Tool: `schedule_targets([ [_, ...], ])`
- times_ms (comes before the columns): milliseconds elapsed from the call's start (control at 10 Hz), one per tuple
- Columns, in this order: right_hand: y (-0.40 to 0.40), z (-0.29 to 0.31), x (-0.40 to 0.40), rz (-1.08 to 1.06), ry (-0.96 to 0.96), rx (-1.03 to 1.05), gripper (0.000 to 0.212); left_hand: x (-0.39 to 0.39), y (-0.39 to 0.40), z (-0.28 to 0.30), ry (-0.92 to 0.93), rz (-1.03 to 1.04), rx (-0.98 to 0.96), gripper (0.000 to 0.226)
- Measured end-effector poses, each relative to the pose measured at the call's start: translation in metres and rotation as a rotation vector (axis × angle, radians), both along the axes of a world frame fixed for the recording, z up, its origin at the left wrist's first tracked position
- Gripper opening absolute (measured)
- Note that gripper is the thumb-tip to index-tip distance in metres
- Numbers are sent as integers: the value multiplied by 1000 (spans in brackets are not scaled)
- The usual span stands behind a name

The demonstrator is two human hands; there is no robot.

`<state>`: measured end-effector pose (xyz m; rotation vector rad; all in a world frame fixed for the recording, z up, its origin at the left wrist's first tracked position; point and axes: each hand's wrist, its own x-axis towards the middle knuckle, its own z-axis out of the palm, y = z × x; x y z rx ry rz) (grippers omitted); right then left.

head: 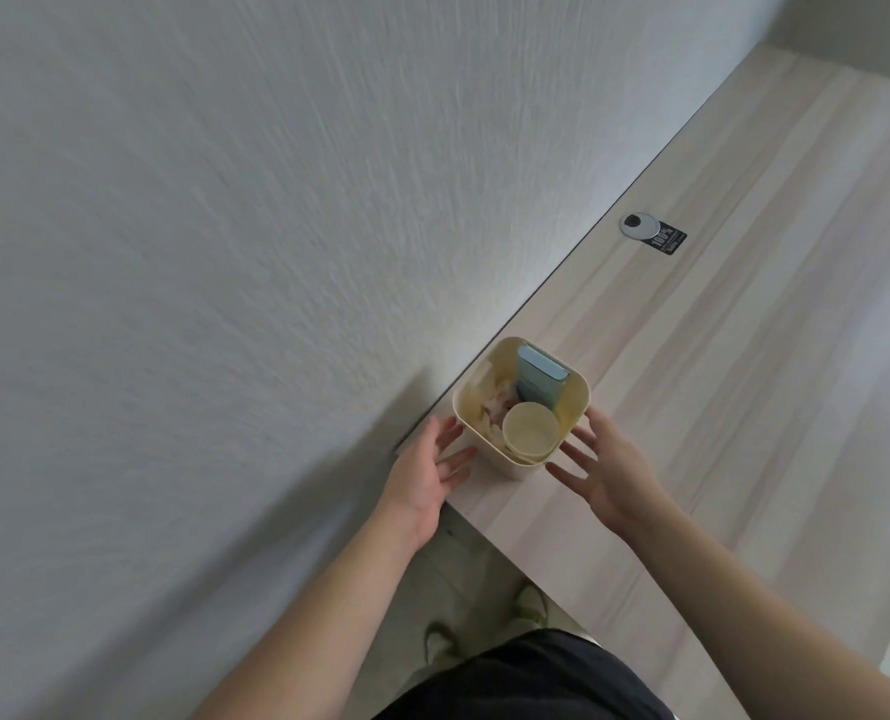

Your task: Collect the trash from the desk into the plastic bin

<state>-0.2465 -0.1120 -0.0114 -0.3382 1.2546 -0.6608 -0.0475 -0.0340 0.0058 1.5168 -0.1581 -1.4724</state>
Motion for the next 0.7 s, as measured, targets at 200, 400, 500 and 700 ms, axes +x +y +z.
schedule_targets([
  [200,-13,0,20,-51,-89,17,33,8,-10,2,141,162,-60,33],
  [400,-20,-3,36,-32,-117,4,31,13,-18,3,102,147,-40,29],
  [500,-22,2,40,35,-152,-36,25,13,-17,4,73,119,-21,32],
  [700,-26,0,25,170,-158,-35,29,19,-16,6,-63,55,-35,32],
])
